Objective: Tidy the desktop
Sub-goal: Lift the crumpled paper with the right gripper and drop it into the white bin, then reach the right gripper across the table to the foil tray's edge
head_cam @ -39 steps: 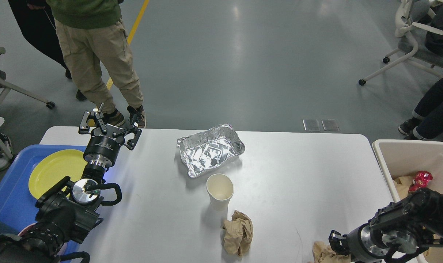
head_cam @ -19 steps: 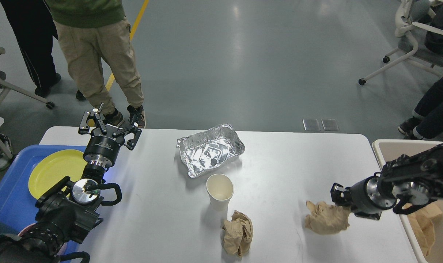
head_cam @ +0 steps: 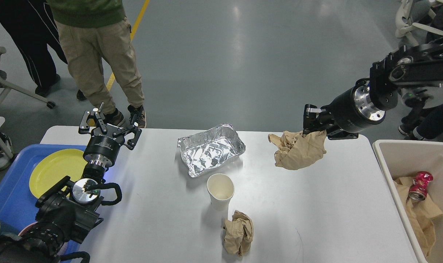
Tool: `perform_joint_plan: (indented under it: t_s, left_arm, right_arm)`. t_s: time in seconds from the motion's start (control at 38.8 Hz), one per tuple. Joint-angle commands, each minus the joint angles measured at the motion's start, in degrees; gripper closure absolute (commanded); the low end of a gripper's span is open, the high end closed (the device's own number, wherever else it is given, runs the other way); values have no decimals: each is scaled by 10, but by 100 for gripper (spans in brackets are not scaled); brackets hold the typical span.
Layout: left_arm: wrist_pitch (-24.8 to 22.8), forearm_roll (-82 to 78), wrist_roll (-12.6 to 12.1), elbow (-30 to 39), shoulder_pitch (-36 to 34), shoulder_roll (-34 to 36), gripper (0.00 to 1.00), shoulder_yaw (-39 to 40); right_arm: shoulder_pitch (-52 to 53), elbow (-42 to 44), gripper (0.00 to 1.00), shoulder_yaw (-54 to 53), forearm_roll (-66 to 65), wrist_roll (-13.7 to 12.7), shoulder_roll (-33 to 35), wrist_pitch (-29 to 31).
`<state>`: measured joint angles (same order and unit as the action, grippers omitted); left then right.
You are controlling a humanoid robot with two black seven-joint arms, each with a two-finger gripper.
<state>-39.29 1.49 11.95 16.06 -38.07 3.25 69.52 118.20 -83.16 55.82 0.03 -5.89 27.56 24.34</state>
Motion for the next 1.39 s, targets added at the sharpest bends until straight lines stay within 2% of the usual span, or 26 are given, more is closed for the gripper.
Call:
perform_joint_plan:
  t_s: [0.0,0.13,0.23,0.28,0.41,0.52,0.59,0.7,0.82,0.88,0.9,0.93,0.95,0.98,1.01,1.37]
  left_arm:
    - [0,0,0,-1,0,0,4,0]
    - [0,0,0,-1,0,0,4,0]
    - [0,0,0,-1,0,0,4,0]
    - [0,0,0,-1,0,0,4,0]
    - [0,0,0,-1,0,0,4,0]
    - [0,0,0,-1,0,0,4,0]
    - [0,0,0,0,0,0,4,0]
    - [0,0,0,0,0,0,4,0]
    - [0,0,0,-1,0,0,4,0]
    - [0,0,0,-1,0,0,4,0]
    - [0,0,0,0,0,0,4,0]
    - [0,0,0,-1,0,0,4,0]
    - [0,0,0,-1,0,0,4,0]
    - [0,0,0,0,0,0,4,0]
    - [0,0,0,0,0,0,4,0]
    - [0,0,0,0,0,0,4,0]
  right_arm:
    - [-61,40,100,5,-28,-1,9,-16]
    - [-151,127,100,18,-29,-2,29,-32]
    - [-242,237,100,33,-29,-2,32,-49]
    - [-316,327,100,34,-28,-3,32,-64]
    - [-430,472,100,30,-20,-6,32,-92]
    - [-579,666,100,27,-16,-10,30,-124]
    - [-666,748,100,26,-16,-14,24,-142]
    - [-734,807,100,25,-16,-23,11,-173]
    - [-750,811,100,6,3,-49,-7,-211]
    - [-751,811,98,4,10,-51,-10,-215]
    - [-751,811,58,3,13,-51,-11,-215]
    - [-751,811,1,4,14,-51,-12,-214]
    - [-751,810,0,4,14,-50,-14,-214]
    - [-751,810,6,3,15,-50,-15,-214]
    - [-751,810,0,3,15,-50,-17,-214]
    - [-743,796,0,3,16,-50,-33,-214]
